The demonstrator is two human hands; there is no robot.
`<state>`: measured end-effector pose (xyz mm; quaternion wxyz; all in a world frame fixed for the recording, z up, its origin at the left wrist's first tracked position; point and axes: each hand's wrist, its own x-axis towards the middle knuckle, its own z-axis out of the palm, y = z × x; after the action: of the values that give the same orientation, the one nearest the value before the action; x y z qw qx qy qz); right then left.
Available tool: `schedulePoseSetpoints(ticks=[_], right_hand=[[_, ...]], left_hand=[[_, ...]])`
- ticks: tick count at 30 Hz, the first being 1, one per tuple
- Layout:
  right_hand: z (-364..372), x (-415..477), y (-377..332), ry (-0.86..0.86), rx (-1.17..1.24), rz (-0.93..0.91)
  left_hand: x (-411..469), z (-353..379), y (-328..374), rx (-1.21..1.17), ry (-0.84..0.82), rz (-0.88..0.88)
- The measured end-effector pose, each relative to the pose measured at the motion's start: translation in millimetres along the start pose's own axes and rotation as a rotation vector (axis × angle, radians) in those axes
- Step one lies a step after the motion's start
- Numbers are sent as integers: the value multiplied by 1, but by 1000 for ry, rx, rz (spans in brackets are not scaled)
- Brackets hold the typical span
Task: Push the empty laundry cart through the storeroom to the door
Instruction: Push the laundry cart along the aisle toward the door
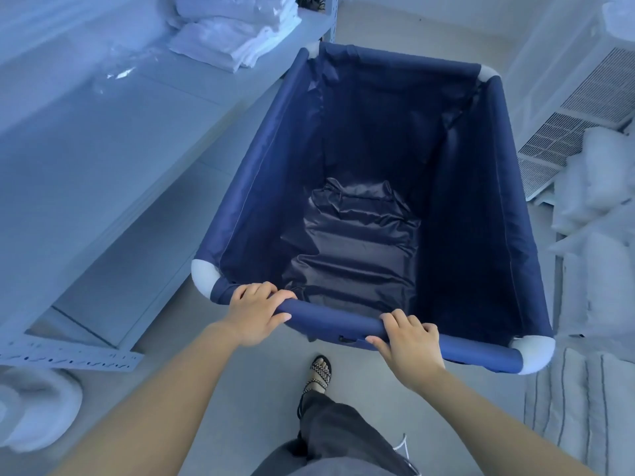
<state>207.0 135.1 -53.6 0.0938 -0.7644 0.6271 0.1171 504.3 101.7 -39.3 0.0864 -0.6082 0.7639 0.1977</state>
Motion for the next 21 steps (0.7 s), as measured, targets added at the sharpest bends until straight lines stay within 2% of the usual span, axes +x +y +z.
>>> schedulePoseSetpoints(ticks=[8, 15, 21], right_hand=[[-13, 48, -42, 85, 65, 40], [-25, 82, -66, 13, 98, 61], [-30, 93, -82, 17, 114, 146]], left_hand=[[43, -33, -50, -30, -43, -9], [70, -50, -78, -8, -57, -21], [84, -62, -98, -31, -63, 53]])
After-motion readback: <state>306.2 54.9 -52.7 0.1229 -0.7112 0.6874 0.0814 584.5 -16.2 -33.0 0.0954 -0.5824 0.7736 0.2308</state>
